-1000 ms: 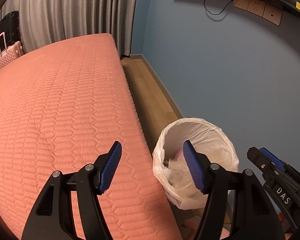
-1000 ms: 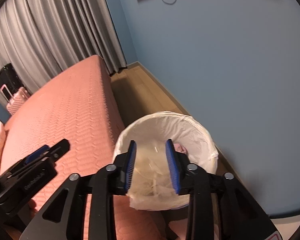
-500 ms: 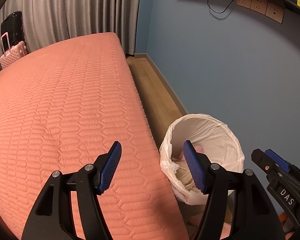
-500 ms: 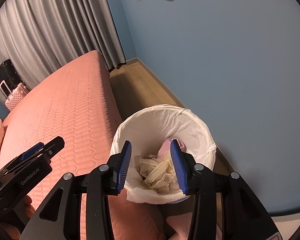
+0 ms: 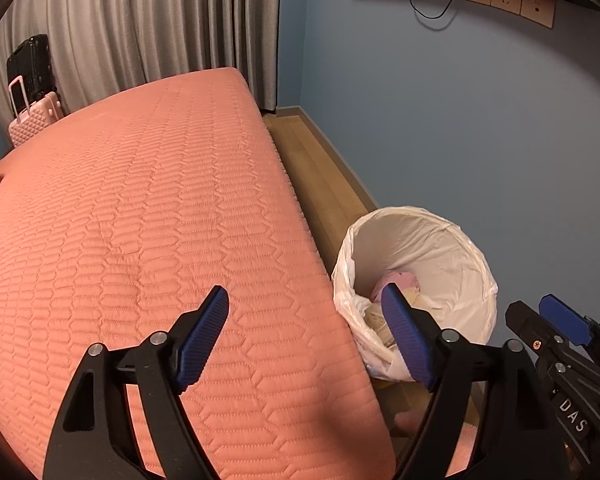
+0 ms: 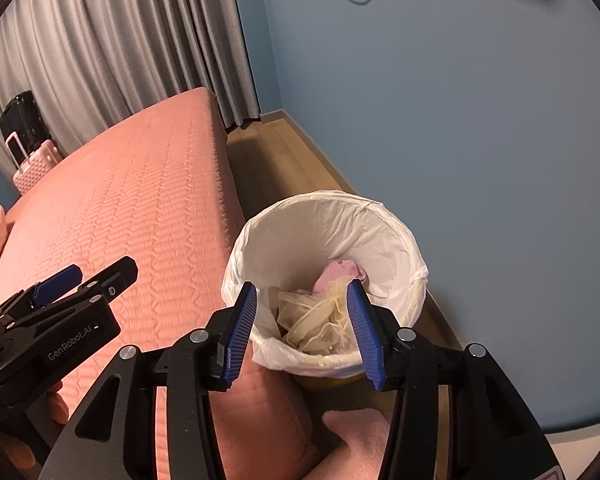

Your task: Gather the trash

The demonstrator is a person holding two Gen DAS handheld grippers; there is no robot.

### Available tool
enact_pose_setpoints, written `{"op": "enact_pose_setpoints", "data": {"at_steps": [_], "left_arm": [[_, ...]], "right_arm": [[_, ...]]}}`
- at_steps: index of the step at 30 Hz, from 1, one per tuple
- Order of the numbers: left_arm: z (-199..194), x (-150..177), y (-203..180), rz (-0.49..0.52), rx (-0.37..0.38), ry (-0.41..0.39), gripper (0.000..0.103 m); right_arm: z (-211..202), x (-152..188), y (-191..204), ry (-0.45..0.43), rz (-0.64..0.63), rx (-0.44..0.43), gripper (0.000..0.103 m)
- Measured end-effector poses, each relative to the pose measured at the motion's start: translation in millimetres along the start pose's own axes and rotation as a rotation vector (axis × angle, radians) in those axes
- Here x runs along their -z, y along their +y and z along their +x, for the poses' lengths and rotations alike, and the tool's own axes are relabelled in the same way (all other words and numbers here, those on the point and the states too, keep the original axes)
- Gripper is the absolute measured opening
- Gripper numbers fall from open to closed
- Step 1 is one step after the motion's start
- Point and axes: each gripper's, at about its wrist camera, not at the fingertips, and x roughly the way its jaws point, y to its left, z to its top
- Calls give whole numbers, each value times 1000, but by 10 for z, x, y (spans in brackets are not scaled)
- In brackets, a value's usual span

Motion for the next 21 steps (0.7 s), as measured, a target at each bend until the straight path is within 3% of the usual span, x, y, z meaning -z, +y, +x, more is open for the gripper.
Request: {"op": "enact_pose_setpoints", "data": {"at_steps": [6, 21], "left_arm": [[-63, 100, 1, 12, -29, -10, 89], [-77, 314, -5, -2, -61, 16, 94]], "right_arm": [[-67, 145, -14, -13, -24, 20, 60], [-100, 375, -117, 1, -15, 35, 73]]}}
